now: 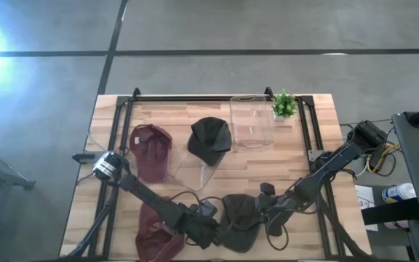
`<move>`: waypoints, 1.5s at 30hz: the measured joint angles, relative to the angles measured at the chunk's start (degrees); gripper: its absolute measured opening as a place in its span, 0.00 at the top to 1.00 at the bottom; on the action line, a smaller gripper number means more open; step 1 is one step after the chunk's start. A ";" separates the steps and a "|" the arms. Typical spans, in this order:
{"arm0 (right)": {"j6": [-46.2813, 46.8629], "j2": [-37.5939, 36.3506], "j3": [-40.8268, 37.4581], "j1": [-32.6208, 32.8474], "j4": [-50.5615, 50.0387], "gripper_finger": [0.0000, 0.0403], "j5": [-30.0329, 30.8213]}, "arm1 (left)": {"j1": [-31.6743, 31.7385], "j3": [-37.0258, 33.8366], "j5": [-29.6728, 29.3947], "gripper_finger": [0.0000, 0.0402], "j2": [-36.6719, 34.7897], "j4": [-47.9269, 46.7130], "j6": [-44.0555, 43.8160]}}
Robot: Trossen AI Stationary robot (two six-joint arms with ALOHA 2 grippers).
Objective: Pick & Place hat
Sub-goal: Put the black cap into the left transparent bin
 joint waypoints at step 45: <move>-3.40 -0.04 0.00 -0.09 -3.37 0.44 0.46 | -0.27 0.00 -6.18 0.98 3.66 10.15 -3.46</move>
